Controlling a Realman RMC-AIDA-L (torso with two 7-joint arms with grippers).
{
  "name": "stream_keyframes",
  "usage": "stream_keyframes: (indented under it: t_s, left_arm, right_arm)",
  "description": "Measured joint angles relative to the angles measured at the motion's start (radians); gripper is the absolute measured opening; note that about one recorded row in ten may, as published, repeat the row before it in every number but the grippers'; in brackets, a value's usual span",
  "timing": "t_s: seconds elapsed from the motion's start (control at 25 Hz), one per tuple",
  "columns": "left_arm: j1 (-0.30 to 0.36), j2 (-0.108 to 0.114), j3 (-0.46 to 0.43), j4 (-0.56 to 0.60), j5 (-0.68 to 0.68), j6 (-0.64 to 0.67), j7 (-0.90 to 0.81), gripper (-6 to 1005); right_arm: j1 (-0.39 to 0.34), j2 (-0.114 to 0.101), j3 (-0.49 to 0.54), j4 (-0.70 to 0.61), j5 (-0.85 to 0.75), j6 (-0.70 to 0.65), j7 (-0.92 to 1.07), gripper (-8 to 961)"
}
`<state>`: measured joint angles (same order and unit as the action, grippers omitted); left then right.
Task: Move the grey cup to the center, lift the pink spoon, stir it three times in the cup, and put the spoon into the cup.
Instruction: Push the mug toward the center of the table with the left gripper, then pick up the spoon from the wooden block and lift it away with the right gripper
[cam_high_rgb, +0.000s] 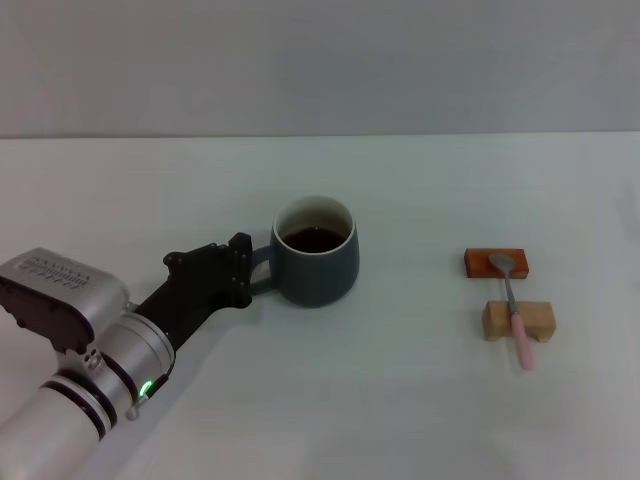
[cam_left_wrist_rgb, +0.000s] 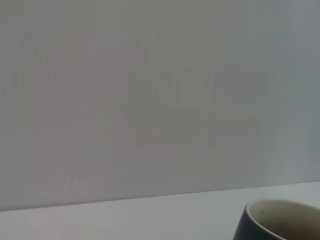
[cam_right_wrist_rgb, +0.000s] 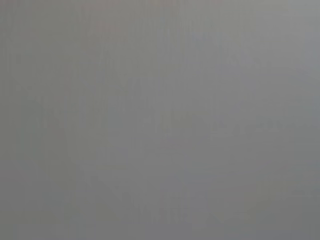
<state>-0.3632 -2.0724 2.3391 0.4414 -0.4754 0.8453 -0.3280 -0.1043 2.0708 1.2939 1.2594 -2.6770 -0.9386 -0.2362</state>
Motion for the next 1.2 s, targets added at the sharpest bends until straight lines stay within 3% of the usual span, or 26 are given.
stream_keyframes:
  t_s: [0.24, 0.44, 0.48, 0.56, 0.68, 0.84, 0.88, 1.08, 1.2]
  left_arm:
    - [0.007, 0.004, -0.041, -0.007, -0.008, 0.0, 0.002, -2]
    - [0.018, 0.014, -0.239, -0.029, -0.004, 0.024, 0.025, -2]
    - [0.016, 0.018, -0.318, -0.039, -0.003, 0.046, 0.049, -2]
    - [0.014, 0.02, -0.357, -0.041, -0.004, 0.057, 0.066, -2]
    - [0.005, 0.034, -0.525, -0.033, -0.001, 0.084, 0.118, -2]
    - [-0.001, 0.048, -0.611, -0.029, -0.001, 0.126, 0.127, -2]
    - [-0.003, 0.058, -0.631, -0.023, -0.001, 0.146, 0.131, -2]
    - [-0.011, 0.087, -0.643, -0.014, 0.0, 0.153, 0.134, -2]
    - [-0.018, 0.092, -0.644, -0.014, 0.0, 0.15, 0.146, -2]
  right_arm:
    - [-0.001, 0.001, -0.006, -0.002, 0.0, 0.001, 0.0, 761]
    - [-0.039, 0.006, -0.037, 0.03, 0.0, 0.042, 0.0, 761]
    - [-0.079, 0.006, -0.066, 0.059, 0.001, 0.058, -0.015, 761]
    - [-0.106, 0.007, -0.091, 0.077, 0.002, 0.061, -0.034, 761]
    - [-0.201, 0.009, -0.203, 0.137, 0.012, 0.055, -0.107, 761]
    - [-0.261, 0.01, -0.295, 0.155, 0.024, 0.049, -0.13, 762]
    - [-0.293, 0.009, -0.358, 0.148, 0.043, 0.036, -0.131, 762]
    - [-0.335, 0.006, -0.472, 0.091, 0.084, -0.02, -0.132, 762]
    - [-0.339, 0.006, -0.515, 0.055, 0.118, -0.054, -0.138, 762]
